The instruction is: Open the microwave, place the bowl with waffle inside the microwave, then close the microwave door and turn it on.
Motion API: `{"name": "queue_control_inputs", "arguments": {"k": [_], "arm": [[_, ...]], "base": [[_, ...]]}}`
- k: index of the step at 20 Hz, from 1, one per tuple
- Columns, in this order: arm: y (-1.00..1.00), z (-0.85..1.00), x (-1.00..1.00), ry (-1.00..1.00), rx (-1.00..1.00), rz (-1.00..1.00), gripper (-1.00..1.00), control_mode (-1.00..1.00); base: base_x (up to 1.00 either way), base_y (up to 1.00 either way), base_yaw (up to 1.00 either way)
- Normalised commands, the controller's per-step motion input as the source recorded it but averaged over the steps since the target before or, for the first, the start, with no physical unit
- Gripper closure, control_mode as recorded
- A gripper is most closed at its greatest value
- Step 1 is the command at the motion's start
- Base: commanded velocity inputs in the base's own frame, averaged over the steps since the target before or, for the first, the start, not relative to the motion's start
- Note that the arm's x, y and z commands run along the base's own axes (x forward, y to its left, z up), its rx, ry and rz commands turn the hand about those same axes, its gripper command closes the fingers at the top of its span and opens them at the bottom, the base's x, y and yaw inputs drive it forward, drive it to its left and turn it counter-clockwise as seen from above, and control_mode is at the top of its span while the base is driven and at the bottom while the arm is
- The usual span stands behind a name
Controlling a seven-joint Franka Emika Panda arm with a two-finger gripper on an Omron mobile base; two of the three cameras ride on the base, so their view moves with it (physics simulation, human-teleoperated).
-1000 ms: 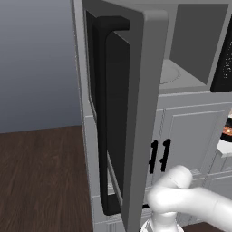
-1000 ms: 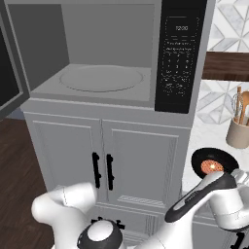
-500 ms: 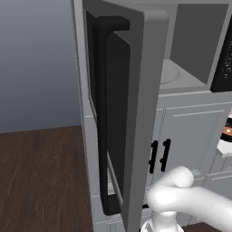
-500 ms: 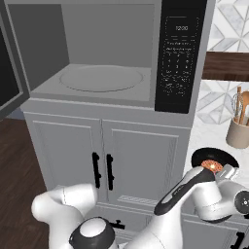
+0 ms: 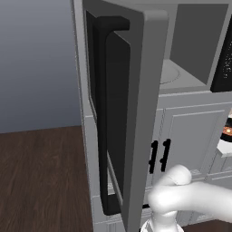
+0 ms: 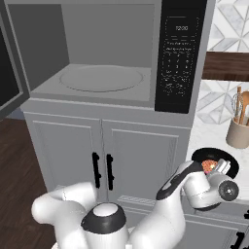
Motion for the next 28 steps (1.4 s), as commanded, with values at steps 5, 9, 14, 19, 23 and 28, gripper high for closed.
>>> {"name": "queue_control_inputs", "arguments": {"k": [5, 9, 14, 19, 23, 28], "arm": [[-0.27, -0.3, 0.38, 0.05, -0.1, 0.0, -1.0, -1.0], [-0.18, -0.24, 0.24, 0.07, -0.05, 0.0, -1.0, -1.0], [-0.27, -0.26, 0.03, 0.08, 0.0, 0.0, -1.0, -1.0], [-0.49, -0.45, 0.0, 0.08, 0.0, 0.0, 1.0, -1.0], [-0.32, -0.48, 0.0, 0.11, 0.0, 0.0, 1.0, -1.0], [-0.01, -0.15, -0.01, 0.02, 0.0, 0.0, 1.0, -1.0]], "base": [[0.0, 0.0, 0.0], [0.0, 0.0, 0.0], [0.0, 0.0, 0.0], [0.0, 0.0, 0.0], [0.0, 0.0, 0.0], [0.0, 0.0, 0.0]]}}
